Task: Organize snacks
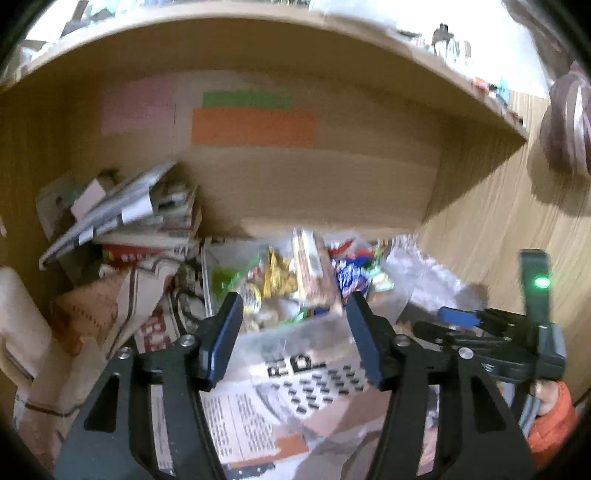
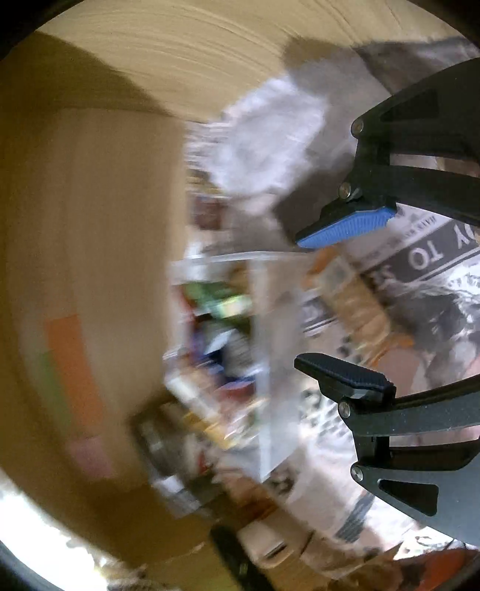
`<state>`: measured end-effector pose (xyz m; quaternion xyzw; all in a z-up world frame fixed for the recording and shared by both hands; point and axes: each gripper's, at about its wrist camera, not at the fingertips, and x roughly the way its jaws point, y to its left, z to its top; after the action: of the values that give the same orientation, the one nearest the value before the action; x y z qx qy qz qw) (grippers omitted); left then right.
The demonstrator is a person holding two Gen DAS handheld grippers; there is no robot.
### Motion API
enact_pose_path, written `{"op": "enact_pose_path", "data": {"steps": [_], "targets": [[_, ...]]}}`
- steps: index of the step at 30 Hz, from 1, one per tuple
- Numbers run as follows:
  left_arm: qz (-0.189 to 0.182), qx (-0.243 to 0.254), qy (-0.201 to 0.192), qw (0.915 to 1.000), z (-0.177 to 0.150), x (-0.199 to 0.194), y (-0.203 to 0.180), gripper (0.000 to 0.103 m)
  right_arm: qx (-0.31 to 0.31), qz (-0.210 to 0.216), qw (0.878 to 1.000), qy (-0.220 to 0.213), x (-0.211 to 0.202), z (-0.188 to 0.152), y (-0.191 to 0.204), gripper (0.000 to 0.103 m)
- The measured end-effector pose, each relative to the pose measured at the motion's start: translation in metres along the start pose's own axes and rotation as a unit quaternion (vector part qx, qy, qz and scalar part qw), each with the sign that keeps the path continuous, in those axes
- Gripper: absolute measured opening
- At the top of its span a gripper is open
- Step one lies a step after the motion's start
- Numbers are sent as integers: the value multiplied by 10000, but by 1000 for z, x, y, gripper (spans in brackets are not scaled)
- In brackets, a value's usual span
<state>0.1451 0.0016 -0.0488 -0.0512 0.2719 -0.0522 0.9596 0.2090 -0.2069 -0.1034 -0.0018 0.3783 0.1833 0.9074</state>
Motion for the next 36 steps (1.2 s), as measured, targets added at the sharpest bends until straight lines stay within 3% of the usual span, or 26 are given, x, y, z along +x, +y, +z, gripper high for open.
{"op": "enact_pose_path", "data": {"steps": [9,13,14,16,21,29,33,36], "targets": [[107,77,295,9995,-32,16,3,62,281,58,9945,1010,65,-9,-8,56],[186,173,353,9991,-38,24,3,63,-31,-150,9958,902,56,-20,-6,54],[213,194,382,9989,-40,27,3,63,-113,-225,9959,874,53,-22,-6,43],[245,215,418,9986,-42,32,4,63,-270,-360,9954,846,49,-27,-3,32],[246,120,439,9987,-42,35,11,64,-229,-323,9977,543,21,-24,-3,32],[329,-250,271,9988,-31,30,33,64,-304,414,9977,-437,-23,34,34,32],[385,-346,241,9984,-29,31,39,64,-572,432,9946,-755,-9,71,60,32],[402,-392,227,9982,-27,31,42,64,-570,365,9954,-681,14,90,65,32]]}}
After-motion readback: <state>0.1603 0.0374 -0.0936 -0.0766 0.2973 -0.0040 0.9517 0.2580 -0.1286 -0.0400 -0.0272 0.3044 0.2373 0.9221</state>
